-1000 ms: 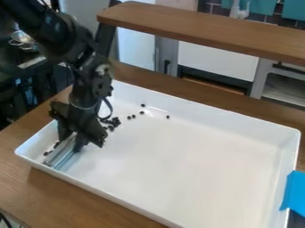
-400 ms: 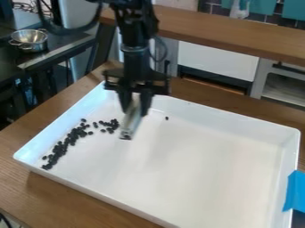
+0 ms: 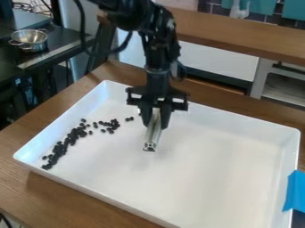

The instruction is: Sweep into pile

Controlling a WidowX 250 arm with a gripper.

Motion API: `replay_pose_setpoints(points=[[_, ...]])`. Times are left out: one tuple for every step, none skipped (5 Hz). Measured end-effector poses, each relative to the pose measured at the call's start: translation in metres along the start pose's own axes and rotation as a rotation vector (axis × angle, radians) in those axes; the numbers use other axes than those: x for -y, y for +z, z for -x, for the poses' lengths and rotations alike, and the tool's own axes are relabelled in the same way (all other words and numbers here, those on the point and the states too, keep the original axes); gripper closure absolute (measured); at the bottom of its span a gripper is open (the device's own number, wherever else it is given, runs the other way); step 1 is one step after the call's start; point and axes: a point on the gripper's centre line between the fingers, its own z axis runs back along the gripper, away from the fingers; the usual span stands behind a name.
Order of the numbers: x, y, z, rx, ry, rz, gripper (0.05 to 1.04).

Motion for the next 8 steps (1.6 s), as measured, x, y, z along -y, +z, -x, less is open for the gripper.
replay_pose_setpoints(points=[[0.003, -0.013, -0.002, -0.011, -0.037, 0.009, 0.709], [0.006, -0.017, -0.008, -0.005, -0.044, 0.012, 0.709], [0.008, -0.021, -0.015, -0.014, -0.032, 0.009, 0.709], [-0.004, -0.022, -0.021, -0.033, -0.008, -0.005, 0.709], [-0.014, -0.023, -0.025, -0.056, 0.012, -0.013, 0.709], [-0.036, -0.023, -0.034, -0.070, 0.055, -0.023, 0.709], [-0.060, -0.024, -0.045, -0.073, 0.090, -0.032, 0.709], [-0.073, -0.025, -0.047, -0.063, 0.097, -0.051, 0.709]])
